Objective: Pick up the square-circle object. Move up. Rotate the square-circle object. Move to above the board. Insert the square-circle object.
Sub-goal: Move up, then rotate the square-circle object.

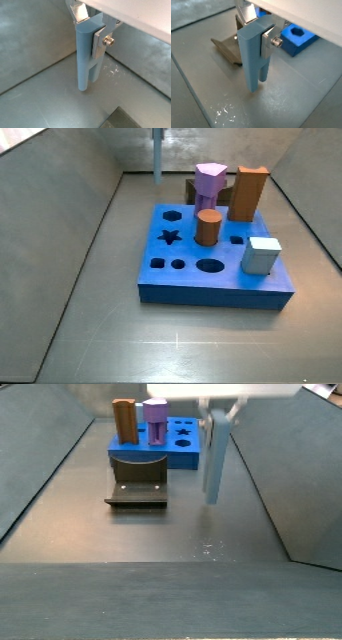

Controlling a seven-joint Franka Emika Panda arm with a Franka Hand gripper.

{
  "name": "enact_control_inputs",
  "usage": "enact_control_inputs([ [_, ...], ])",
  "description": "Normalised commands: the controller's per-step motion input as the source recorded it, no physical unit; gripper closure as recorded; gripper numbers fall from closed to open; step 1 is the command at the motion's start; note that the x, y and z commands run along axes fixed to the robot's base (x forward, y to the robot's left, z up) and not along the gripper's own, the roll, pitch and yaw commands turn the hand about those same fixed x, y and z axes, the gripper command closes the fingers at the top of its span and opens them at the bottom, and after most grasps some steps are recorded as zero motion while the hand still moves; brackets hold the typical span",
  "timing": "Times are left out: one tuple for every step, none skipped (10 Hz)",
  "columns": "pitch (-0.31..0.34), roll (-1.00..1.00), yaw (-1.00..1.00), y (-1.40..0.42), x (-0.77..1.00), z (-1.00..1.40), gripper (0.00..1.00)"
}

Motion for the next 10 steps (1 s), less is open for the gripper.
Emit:
enact_control_inputs([
  [0.038, 0.04, 0.01, -0.01, -0.02, 0.18, 1.0],
  [0.0, 0.0, 0.0, -0.97, -0.2, 1.0, 1.0],
  [0.003, 0.01, 0.01, -0.97, -0.22, 1.0, 1.0],
  [-0.015, 0.02, 0.01, -0.85, -0.19, 0.94, 1.0],
  [-0.012, 0.04, 0.02, -0.58, -0.11, 0.76, 1.0],
  [0.014, 0.05, 0.02, -0.37, -0.06, 0.59, 1.0],
  [0.037, 0.05, 0.02, -0.15, -0.02, 0.4, 1.0],
  [0.019, -0.03, -0.21, -0.01, 0.0, 0.0, 1.0],
  [0.025, -0.03, -0.2, 0.01, 0.03, -0.18, 1.0],
  [0.0, -0.03, -0.2, 0.0, 0.0, 0.0, 1.0],
])
